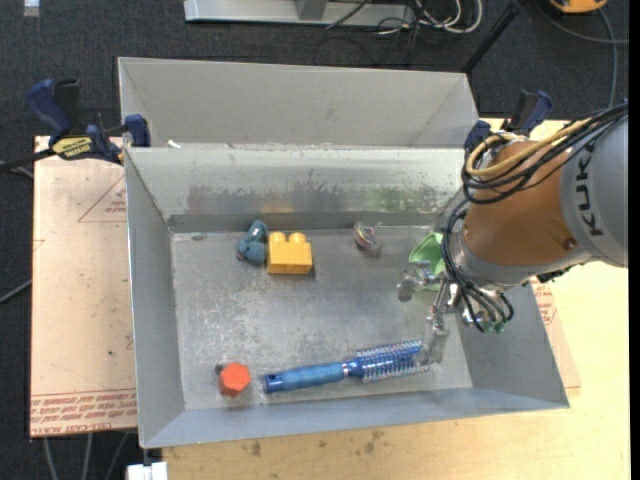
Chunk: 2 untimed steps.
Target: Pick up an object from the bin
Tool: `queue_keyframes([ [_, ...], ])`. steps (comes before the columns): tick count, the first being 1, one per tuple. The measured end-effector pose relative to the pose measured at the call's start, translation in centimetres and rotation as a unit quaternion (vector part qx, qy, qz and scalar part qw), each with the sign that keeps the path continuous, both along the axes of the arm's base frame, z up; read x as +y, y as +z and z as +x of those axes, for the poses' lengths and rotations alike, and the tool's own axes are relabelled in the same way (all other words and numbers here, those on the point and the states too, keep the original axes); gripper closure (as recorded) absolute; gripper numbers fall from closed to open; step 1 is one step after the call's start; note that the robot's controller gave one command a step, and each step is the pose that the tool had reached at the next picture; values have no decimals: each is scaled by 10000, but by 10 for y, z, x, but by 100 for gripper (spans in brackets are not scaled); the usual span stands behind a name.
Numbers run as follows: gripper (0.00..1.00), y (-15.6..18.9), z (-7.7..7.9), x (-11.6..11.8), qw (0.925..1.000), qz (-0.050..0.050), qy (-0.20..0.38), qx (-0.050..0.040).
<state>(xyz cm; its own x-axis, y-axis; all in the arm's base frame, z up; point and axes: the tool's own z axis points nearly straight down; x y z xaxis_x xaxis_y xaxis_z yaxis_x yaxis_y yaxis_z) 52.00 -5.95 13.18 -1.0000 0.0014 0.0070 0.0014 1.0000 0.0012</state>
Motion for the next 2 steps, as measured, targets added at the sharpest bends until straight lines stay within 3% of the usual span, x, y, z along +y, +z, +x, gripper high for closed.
queue_keyframes([
  [1, 0, -62, -3, 41, 9994, 3, 359, -7],
  [2, 100, -58, 1, 40, 9994, -2, 341, -83],
])
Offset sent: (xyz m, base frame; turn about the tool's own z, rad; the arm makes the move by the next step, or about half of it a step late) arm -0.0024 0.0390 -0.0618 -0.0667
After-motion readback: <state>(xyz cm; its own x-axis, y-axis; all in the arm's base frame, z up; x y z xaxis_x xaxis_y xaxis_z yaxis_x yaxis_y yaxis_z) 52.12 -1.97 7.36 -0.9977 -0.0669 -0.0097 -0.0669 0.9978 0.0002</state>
